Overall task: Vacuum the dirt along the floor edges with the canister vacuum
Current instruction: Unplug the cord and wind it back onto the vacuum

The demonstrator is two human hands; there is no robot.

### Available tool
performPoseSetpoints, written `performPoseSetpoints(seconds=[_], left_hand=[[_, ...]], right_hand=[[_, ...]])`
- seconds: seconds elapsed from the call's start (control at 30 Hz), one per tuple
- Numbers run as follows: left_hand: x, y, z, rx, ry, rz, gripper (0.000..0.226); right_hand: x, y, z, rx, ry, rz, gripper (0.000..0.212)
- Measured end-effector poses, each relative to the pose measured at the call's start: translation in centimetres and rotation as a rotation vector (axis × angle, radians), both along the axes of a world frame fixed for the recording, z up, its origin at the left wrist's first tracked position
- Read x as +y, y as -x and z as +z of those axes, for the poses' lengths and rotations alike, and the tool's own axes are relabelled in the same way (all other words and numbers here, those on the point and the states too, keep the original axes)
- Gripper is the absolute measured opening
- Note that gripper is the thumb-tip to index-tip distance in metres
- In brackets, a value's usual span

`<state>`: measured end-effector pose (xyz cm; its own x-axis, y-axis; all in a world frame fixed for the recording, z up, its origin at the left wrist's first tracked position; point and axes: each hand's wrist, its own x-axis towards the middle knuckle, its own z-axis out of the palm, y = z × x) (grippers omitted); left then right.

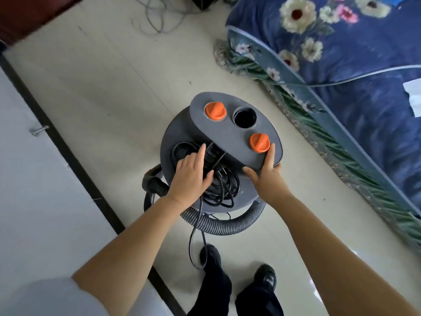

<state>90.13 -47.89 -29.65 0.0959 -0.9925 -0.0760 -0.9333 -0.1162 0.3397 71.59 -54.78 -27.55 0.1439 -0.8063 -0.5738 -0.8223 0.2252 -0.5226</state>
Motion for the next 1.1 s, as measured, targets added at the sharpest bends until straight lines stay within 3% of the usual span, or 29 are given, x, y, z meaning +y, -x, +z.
performPoseSetpoints(seconds=[0.13, 0.57, 0.93, 1.1], left_hand=[[-4.4, -2.9, 0.4, 0.006, -0.127, 0.016, 0.068], [-24.0, -13.5, 1.2, -0.011, -0.119, 0.05, 0.063], [-40.3, -28.0, 1.3, -0.091, -0.161, 0.035, 0.063], [-48.1, -33.6, 1.3, 0.014, -0.118, -0.025, 0.062]], right_hand=[[-5.1, -3.7, 0.5, 0.049, -0.04, 0.049, 0.093], [-24.1, -14.6, 0.3, 0.157, -0.114, 0.085, 0.095], [-39.5, -29.4, -0.2, 0.21, -0.083, 0.021, 0.095], [-45.6, -34.3, -0.4, 0.165, -0.084, -0.086, 0.095]])
